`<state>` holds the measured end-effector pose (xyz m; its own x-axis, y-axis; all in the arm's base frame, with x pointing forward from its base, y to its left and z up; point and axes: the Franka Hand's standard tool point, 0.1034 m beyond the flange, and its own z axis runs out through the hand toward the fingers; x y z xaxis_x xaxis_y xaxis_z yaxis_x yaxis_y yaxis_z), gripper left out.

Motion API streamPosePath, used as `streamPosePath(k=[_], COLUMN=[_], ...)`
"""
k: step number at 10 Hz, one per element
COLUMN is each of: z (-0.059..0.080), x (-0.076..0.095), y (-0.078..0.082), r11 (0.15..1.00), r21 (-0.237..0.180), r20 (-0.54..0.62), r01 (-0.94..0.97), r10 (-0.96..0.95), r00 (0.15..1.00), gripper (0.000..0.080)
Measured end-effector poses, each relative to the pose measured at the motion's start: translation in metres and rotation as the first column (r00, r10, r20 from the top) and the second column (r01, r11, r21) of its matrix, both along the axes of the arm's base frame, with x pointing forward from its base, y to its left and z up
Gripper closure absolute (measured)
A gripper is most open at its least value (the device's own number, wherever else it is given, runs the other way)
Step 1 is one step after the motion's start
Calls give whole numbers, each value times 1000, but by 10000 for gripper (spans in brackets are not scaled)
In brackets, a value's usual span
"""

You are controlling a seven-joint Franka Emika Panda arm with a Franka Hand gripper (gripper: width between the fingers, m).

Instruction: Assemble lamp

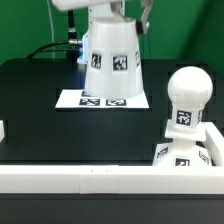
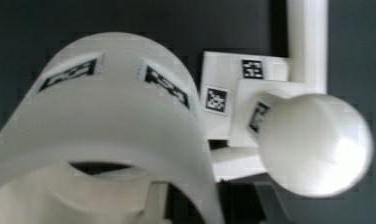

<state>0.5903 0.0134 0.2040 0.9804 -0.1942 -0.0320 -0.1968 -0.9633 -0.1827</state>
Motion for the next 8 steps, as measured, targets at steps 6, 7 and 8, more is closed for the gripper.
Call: streamPosePath(k=[6,7,8], z=[42,39,33], x=[20,26,32], y=[60,68,78], r11=[996,994,994], r21=[25,27,29], r20=[-16,-19,-25], r01=[89,102,106], r10=[-89,-102,-106], r00=[996,995,994], gripper=[752,752,752])
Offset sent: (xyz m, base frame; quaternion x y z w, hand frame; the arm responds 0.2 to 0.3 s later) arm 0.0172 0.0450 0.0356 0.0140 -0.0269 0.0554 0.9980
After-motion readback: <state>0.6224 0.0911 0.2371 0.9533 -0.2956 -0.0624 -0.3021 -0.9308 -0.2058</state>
